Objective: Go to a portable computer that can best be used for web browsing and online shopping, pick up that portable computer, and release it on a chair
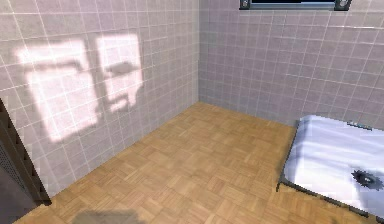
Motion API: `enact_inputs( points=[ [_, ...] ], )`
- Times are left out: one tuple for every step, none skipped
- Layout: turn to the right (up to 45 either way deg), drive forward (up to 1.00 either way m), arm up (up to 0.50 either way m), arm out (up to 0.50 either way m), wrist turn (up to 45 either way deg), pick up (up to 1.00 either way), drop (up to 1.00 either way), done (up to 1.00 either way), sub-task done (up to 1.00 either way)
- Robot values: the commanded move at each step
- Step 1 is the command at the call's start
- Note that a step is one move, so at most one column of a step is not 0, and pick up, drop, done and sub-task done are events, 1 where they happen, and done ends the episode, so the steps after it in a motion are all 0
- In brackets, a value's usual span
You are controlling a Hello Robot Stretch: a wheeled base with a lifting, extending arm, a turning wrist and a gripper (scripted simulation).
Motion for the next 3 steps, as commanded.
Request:
enact_inputs(
  points=[
    [0.0, 0.00, -0.50, 0.00, 0.0, 0.00, 0.00, 0.00, 0.00],
    [0.0, 0.00, 0.00, 0.00, 0.0, 0.00, 1.00, 0.00, 0.00],
    [0.0, 0.00, 0.00, -0.10, 0.0, 0.00, 0.00, 0.00, 0.00]
  ],
)
